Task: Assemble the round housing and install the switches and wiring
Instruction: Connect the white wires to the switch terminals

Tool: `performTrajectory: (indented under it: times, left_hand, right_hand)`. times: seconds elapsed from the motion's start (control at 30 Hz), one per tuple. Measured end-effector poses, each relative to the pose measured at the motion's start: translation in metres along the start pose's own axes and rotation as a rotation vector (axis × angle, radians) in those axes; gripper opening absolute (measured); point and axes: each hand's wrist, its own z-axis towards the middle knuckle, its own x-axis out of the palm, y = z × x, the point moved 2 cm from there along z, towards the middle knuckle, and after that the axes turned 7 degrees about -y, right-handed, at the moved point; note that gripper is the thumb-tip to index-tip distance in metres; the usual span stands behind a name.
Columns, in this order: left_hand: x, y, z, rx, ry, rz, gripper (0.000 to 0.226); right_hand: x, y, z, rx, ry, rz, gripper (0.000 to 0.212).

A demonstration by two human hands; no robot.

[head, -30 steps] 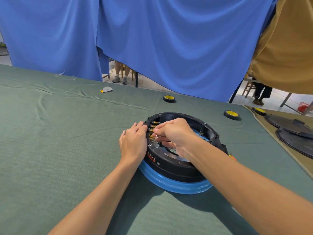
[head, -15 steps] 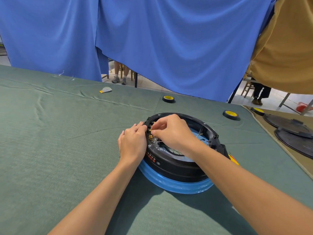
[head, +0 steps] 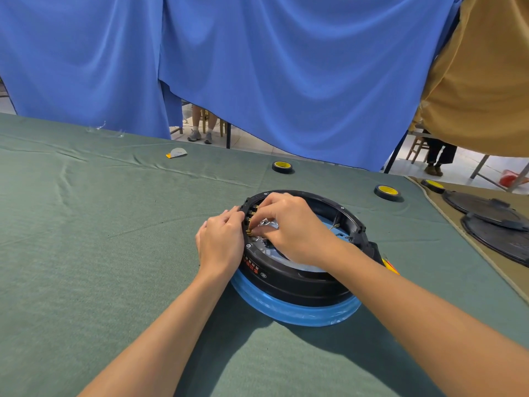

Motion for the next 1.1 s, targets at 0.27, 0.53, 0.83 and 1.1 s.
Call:
performTrajectory:
  times: [0.27,0.53,0.83,1.1]
  left_hand:
    - [0.001,0.003,0.001,0.029,-0.004,0.01,0.037]
    - [0.001,0.005,0.003,0.043,-0.003,0.005,0.035]
    - [0.001,0.007,0.004,0.068,-0.01,0.003,0.036]
    - [0.001,0.007,0.004,0.04,-0.009,0.011,0.038]
  right_hand:
    - [0.001,-0.005,-0.002,-0.111,-0.038,-0.016,0.016]
    - [-0.003,-0.001,-0.004,-0.256,-0.081,-0.065,0.012]
    - [-0.011,-0.002,-0.006,-0.319,-0.123,0.0,0.025]
    - [-0.013,-0.002,-0.006,-0.312,-0.121,0.042,0.015]
